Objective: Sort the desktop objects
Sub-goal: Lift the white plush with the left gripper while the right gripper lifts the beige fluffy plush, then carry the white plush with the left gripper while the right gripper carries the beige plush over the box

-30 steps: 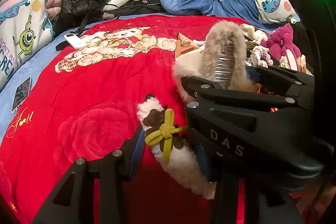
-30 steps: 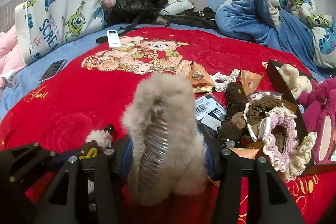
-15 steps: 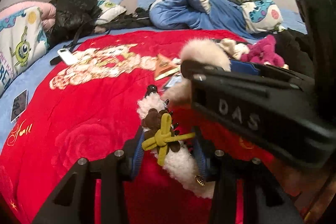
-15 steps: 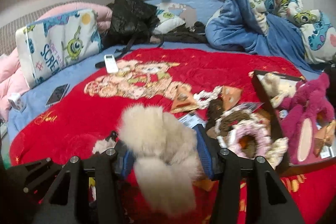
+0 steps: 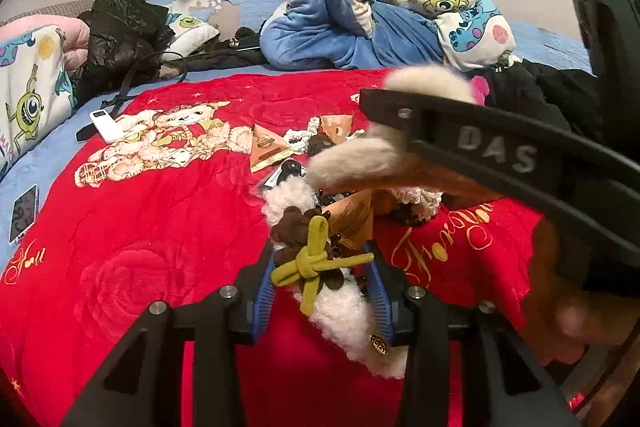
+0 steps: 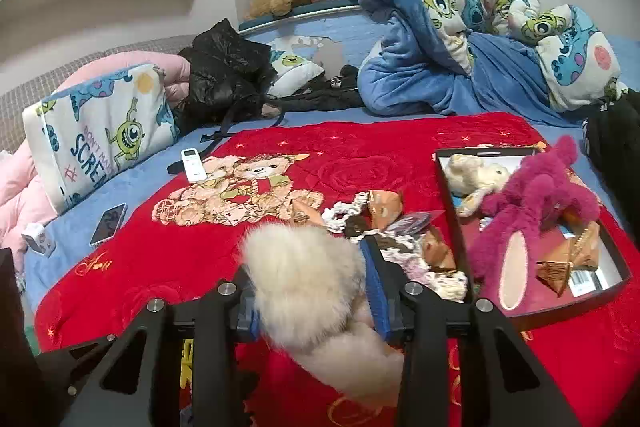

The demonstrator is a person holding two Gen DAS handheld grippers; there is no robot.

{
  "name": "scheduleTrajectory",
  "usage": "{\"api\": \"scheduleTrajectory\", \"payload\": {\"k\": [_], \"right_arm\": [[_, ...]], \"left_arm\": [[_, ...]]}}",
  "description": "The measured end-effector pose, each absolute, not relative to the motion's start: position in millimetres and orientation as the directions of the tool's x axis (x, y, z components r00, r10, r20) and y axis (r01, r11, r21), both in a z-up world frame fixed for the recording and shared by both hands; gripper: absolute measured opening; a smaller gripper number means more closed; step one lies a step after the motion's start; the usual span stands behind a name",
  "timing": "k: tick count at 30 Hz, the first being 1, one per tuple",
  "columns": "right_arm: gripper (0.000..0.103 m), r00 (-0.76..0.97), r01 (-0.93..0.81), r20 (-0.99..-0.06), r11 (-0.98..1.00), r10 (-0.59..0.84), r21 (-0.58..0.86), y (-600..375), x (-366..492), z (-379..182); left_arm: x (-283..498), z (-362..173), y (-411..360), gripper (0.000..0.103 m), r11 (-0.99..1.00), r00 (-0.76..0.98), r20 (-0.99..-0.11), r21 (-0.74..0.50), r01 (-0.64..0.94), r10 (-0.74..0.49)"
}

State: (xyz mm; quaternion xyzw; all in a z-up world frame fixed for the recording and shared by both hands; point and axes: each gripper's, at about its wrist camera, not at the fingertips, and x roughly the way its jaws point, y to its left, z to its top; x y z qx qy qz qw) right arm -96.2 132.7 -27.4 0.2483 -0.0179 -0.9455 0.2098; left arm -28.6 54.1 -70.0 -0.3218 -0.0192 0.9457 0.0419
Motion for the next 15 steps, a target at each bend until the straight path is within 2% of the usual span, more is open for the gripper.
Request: {"api": "scheduleTrajectory", "payload": {"k": [9, 15], "right_arm": [[0.037, -0.826, 0.332, -0.445, -0.936, -0.347, 0.114, 182, -77, -14], [0.037, -0.841, 0.285, -0.443, -0.951, -0.309, 0.122, 223, -55, -2]], "left_arm": [[-24, -55, 62, 0.043, -0.992, -0.804, -0.583, -0.098, -0.074, 0.118], [-9, -41, 91, 0.043, -0.978, -0.801, -0.562, -0.137, -0.157, 0.208]]}}
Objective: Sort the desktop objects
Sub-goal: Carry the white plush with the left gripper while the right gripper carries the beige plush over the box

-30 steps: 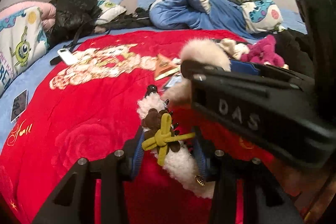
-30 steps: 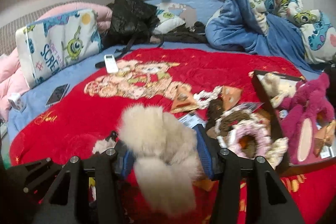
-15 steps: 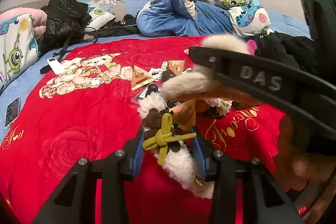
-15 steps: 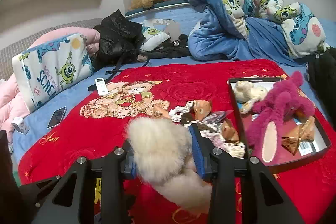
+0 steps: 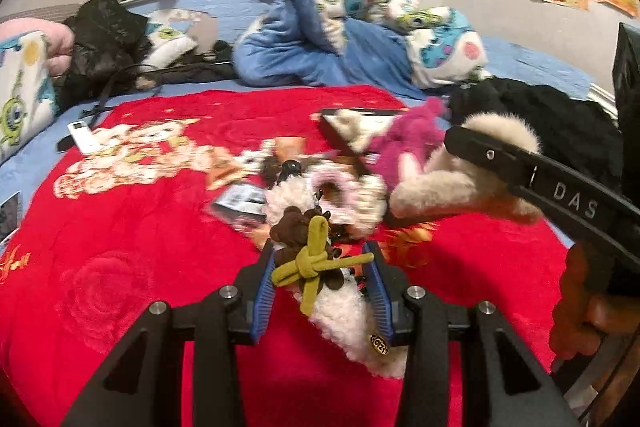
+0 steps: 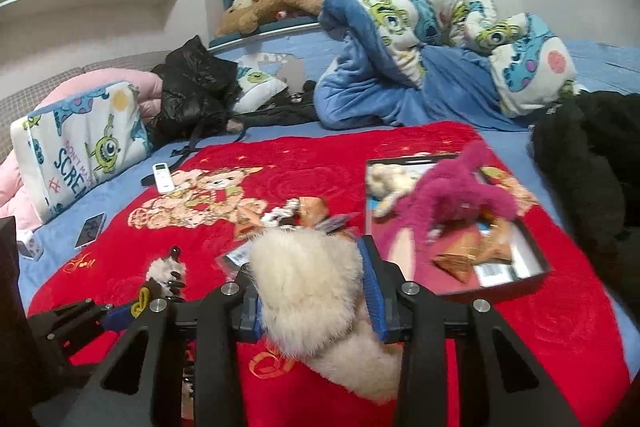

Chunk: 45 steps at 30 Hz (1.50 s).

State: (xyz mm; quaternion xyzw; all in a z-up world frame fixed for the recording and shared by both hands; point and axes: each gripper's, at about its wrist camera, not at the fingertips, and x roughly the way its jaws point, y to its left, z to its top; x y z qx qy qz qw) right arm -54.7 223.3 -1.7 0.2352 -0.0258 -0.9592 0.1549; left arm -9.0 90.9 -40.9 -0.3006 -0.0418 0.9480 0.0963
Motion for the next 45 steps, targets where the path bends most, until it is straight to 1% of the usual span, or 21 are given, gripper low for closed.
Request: {"api": "scheduleTrajectory", "payload": {"k": [5, 9, 12, 13, 15, 16, 18, 19, 21, 25, 27, 29, 33, 37, 41, 45], "right_arm": [[0.037, -0.877, 0.223, -0.411, -0.969, -0.247, 0.106, 267, -27, 14], [0.037, -0.899, 0.151, -0.391, -0.978, -0.196, 0.142, 308, -15, 22], [0.037, -0.907, 0.09, -0.393, -0.98, -0.153, 0.175, 338, -8, 23], [0.037, -0.907, 0.078, -0.395, -0.981, -0.144, 0.178, 343, -7, 22], [0.037, -0.91, 0.044, -0.399, -0.982, -0.116, 0.185, 356, -4, 17], [0.037, -0.908, 0.033, -0.403, -0.981, -0.109, 0.191, 361, -3, 15], [0.037, -0.906, 0.01, -0.412, -0.977, -0.098, 0.212, 372, -6, 8], [0.037, -0.904, 0.007, -0.417, -0.976, -0.1, 0.22, 374, -7, 6], [0.037, -0.899, 0.005, -0.425, -0.972, -0.107, 0.235, 377, -12, 1], [0.037, -0.898, 0.029, -0.422, -0.976, -0.12, 0.216, 373, -17, -4], [0.037, -0.896, 0.063, -0.416, -0.97, -0.159, 0.235, 371, -20, -8], [0.037, -0.89, 0.083, -0.415, -0.961, -0.19, 0.263, 373, -24, -13], [0.036, -0.892, 0.084, -0.407, -0.955, -0.199, 0.284, 374, -31, -16], [0.036, -0.899, 0.094, -0.377, -0.938, -0.224, 0.333, 378, -40, -12], [0.036, -0.907, 0.105, -0.35, -0.931, -0.234, 0.35, 377, -52, -7], [0.036, -0.91, 0.124, -0.331, -0.926, -0.25, 0.357, 373, -66, -2]], "left_arm": [[7, -28, 133, 0.043, -0.964, -0.785, -0.56, -0.129, -0.234, 0.265], [23, -13, 171, 0.043, -0.949, -0.796, -0.528, -0.067, -0.308, 0.296], [25, -13, 187, 0.043, -0.936, -0.782, -0.522, -0.104, -0.337, 0.34], [23, -13, 192, 0.043, -0.939, -0.785, -0.525, -0.097, -0.329, 0.329], [15, -13, 204, 0.043, -0.957, -0.797, -0.542, -0.051, -0.285, 0.266], [12, -10, 208, 0.043, -0.957, -0.795, -0.545, -0.054, -0.284, 0.267], [10, -5, 208, 0.043, -0.942, -0.784, -0.529, -0.117, -0.313, 0.326], [11, -4, 207, 0.043, -0.934, -0.782, -0.514, -0.141, -0.329, 0.353], [10, -7, 205, 0.043, -0.93, -0.788, -0.495, -0.159, -0.332, 0.366], [-6, -21, 202, 0.043, -0.92, -0.743, -0.544, -0.205, -0.333, 0.39], [-10, -21, 201, 0.043, -0.926, -0.751, -0.544, -0.196, -0.322, 0.376], [-10, -18, 202, 0.043, -0.934, -0.77, -0.531, -0.161, -0.319, 0.355], [-19, -10, 202, 0.043, -0.925, -0.763, -0.524, -0.185, -0.331, 0.378], [-39, -2, 202, 0.043, -0.922, -0.763, -0.518, -0.201, -0.332, 0.388], [-62, 2, 205, 0.043, -0.935, -0.778, -0.521, -0.155, -0.319, 0.352], [-86, 0, 204, 0.043, -0.937, -0.773, -0.532, -0.15, -0.314, 0.345]]}}
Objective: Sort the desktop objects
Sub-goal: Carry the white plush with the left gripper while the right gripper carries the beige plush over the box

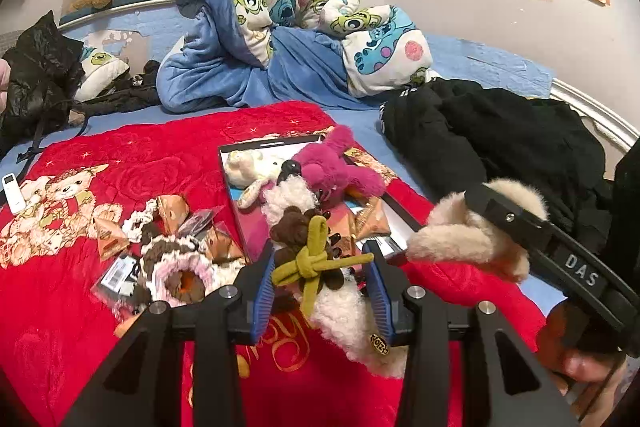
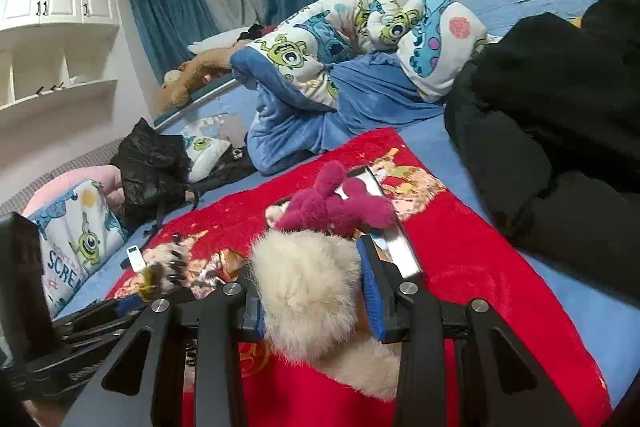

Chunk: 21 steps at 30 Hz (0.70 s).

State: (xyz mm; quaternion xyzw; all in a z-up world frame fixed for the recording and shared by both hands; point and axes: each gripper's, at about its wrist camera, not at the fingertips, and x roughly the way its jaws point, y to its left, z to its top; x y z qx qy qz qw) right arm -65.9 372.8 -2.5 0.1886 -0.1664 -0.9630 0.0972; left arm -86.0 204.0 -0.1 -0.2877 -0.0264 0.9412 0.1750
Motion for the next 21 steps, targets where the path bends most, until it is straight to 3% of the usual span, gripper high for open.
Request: {"api": "scheduleTrajectory", "payload": {"k": [6, 21], "right_arm": [[0.036, -0.907, 0.133, -0.336, -0.929, -0.254, 0.344, 369, -92, -7], [0.036, -0.853, 0.063, -0.491, -0.969, -0.177, 0.241, 350, -162, -44]], "left_arm": [[-122, -7, 212, 0.043, -0.941, -0.762, -0.558, -0.131, -0.312, 0.33], [-217, -59, 248, 0.042, -0.93, -0.677, -0.657, -0.108, -0.351, 0.332]]}}
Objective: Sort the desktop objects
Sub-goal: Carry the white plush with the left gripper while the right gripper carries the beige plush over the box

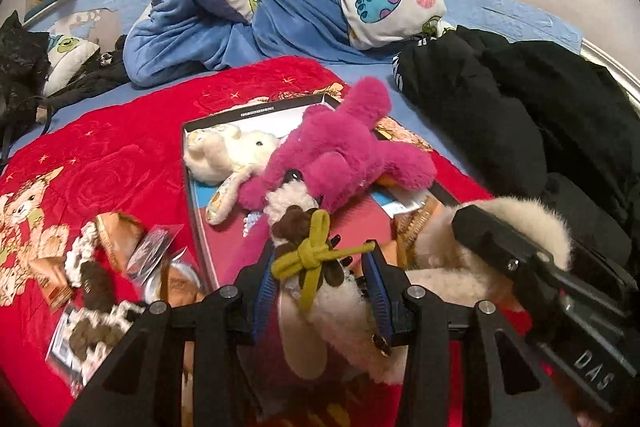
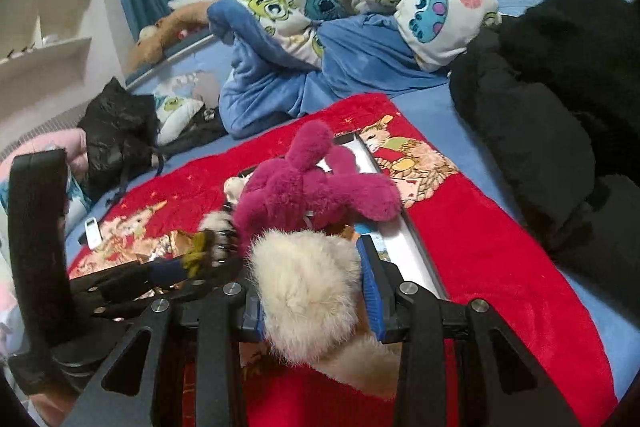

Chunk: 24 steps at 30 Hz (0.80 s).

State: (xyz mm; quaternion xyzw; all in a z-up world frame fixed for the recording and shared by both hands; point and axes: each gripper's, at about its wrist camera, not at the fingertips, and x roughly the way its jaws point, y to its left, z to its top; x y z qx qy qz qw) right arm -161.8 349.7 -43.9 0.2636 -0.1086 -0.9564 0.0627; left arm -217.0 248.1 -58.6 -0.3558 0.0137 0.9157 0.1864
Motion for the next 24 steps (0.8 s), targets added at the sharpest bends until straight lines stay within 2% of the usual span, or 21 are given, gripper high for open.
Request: {"api": "scheduleTrajectory", "payload": {"k": [2, 3, 13, 15, 20, 24], "right_arm": [[0.036, -0.848, 0.073, -0.497, -0.968, -0.186, 0.239, 351, -169, -47], [0.036, -0.845, 0.077, -0.499, -0.967, -0.192, 0.241, 352, -172, -49], [0.035, -0.819, 0.118, -0.553, -0.988, -0.152, 0.096, 343, -213, -75], [0.035, -0.807, 0.122, -0.567, -0.986, -0.164, 0.111, 344, -218, -84], [0.035, -0.829, 0.109, -0.534, -0.985, -0.165, 0.135, 351, -211, -88], [0.035, -0.83, 0.101, -0.54, -0.99, -0.141, 0.102, 345, -211, -90]], "left_arm": [[-229, -60, 248, 0.04, -0.931, -0.683, -0.652, -0.108, -0.348, 0.33], [-231, -60, 248, 0.035, -0.933, -0.686, -0.651, -0.104, -0.344, 0.325], [-263, -77, 238, 0.035, -0.923, -0.665, -0.647, -0.183, -0.339, 0.372], [-260, -78, 238, 0.035, -0.925, -0.678, -0.638, -0.171, -0.339, 0.366], [-245, -83, 242, 0.035, -0.93, -0.704, -0.62, -0.129, -0.345, 0.347], [-239, -92, 244, 0.036, -0.936, -0.717, -0.619, -0.091, -0.341, 0.321]]}}
